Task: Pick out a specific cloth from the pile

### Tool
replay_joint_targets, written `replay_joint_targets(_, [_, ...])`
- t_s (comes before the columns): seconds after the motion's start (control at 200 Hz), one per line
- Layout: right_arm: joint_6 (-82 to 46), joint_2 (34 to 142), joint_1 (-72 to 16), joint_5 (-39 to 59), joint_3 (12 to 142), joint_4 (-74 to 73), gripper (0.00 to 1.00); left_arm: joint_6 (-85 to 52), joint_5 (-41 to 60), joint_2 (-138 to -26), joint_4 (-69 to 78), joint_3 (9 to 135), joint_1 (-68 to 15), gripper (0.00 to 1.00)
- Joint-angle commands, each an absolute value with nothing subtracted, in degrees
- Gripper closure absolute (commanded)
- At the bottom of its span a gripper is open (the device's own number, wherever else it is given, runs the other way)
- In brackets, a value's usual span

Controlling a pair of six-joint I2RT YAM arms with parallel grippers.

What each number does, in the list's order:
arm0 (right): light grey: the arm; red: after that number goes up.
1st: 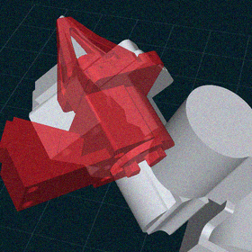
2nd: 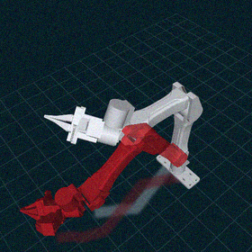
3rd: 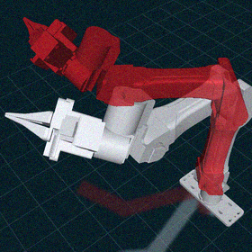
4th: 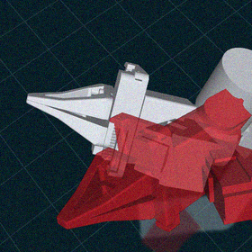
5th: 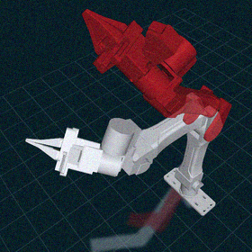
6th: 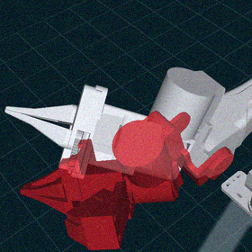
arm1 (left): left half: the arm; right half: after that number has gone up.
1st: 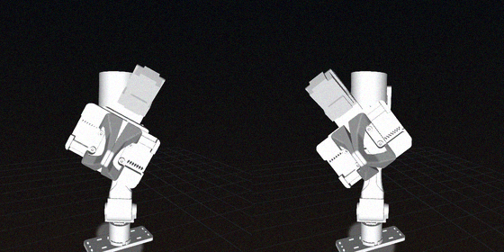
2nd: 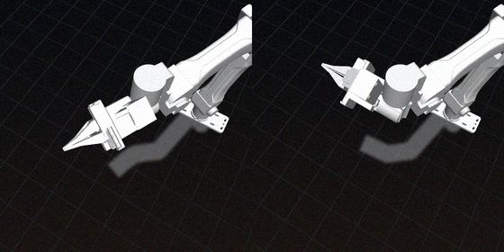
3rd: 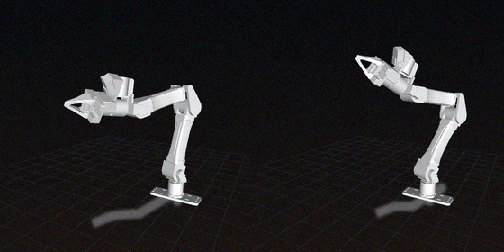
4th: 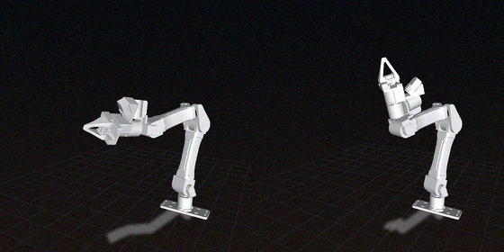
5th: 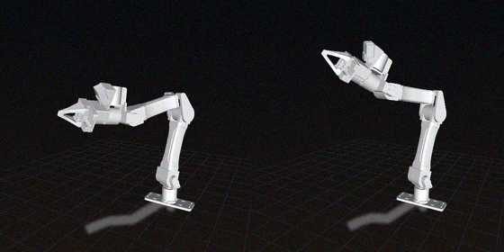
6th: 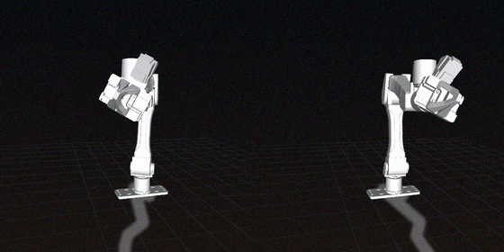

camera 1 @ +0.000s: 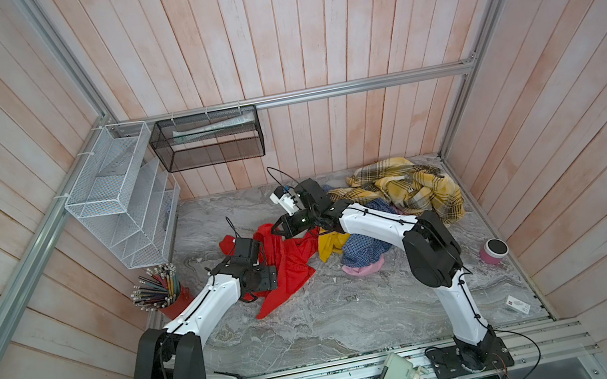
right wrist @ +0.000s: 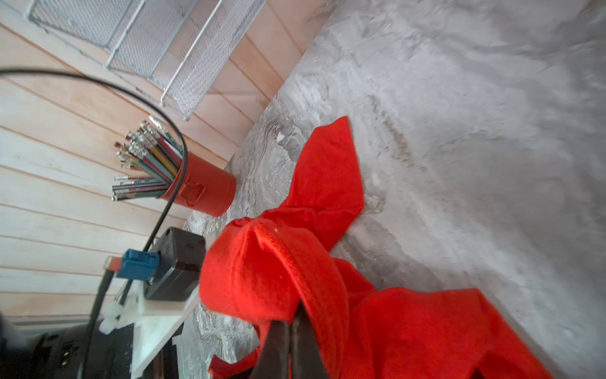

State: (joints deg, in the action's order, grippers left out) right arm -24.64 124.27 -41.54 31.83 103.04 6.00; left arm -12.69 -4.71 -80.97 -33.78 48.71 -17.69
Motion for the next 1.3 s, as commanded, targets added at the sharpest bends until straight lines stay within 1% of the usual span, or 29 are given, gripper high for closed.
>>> replay_joint_targets(0.0, [-26.8, 123.7, -39.6, 30.4, 103.8, 4.6, 1.00, -14.1, -4.9, -79.4, -35.2, 50.4, -18.0, 0.06])
replay_joint_targets(0.085, [-25.4, 125.7, -40.5, 30.7, 106.1, 7.4, 1.00, -14.7, -5.3, -77.1, -34.8, 50.4, -18.0, 0.05])
replay_joint_targets(0.175, [-24.4, 126.6, -41.7, 30.7, 105.6, 8.8, 1.00, -15.4, -5.6, -74.6, -34.2, 50.3, -18.0, 0.05])
replay_joint_targets(0.33, [-21.2, 123.0, -44.3, 27.9, 98.2, 9.5, 1.00, -17.2, -6.8, -71.1, -32.3, 49.4, -18.0, 0.05])
replay_joint_targets(0.46, [-21.7, 121.3, -44.8, 23.8, 92.3, 9.3, 1.00, -17.1, -3.7, -69.8, -28.4, 48.6, -18.0, 0.04])
replay_joint_targets(0.585, [-21.0, 123.7, -44.8, 22.1, 93.7, 13.0, 1.00, -16.4, -1.1, -73.1, -27.0, 49.9, -18.0, 0.04])
replay_joint_targets(0.685, [-20.5, 123.6, -44.9, 19.4, 94.2, 15.1, 1.00, -17.0, -0.7, -76.7, -26.3, 50.7, -18.0, 0.03])
replay_joint_targets(0.79, [-20.5, 122.5, -44.9, 18.3, 92.1, 15.0, 1.00, -18.0, -1.5, -80.5, -24.9, 51.6, -18.0, 0.00])
replay_joint_targets(0.92, [-19.4, 122.7, -44.9, 19.1, 91.8, 16.7, 1.00, -18.6, -3.7, -84.8, -23.3, 53.9, -19.1, 0.00])
replay_joint_targets(0.97, [-19.0, 122.3, -44.9, 18.6, 91.6, 17.1, 0.94, -18.6, -4.1, -86.5, -22.7, 54.7, -19.3, 0.00])
replay_joint_targets(1.046, [-18.5, 121.0, -44.8, 17.6, 91.2, 17.1, 0.90, -18.4, -3.2, -89.1, -21.8, 56.2, -19.3, 0.00])
replay_joint_targets(1.121, [-18.5, 119.6, -44.5, 17.1, 91.0, 17.0, 0.76, -17.7, -1.2, -91.4, -20.6, 57.1, -19.7, 0.00])
replay_joint_targets(1.196, [-18.4, 118.3, -44.2, 16.6, 90.8, 17.6, 0.66, -17.0, -0.7, -93.4, -19.7, 57.8, -21.0, 0.00])
replay_joint_targets(1.231, [-18.1, 117.7, -44.1, 15.8, 90.7, 18.0, 0.57, -16.9, -0.6, -94.2, -19.4, 58.0, -21.4, 0.00])
replay_joint_targets(1.296, [-17.7, 116.2, -44.0, 13.8, 90.3, 18.8, 0.47, -17.3, 0.1, -96.0, -18.8, 58.1, -21.7, 0.00])
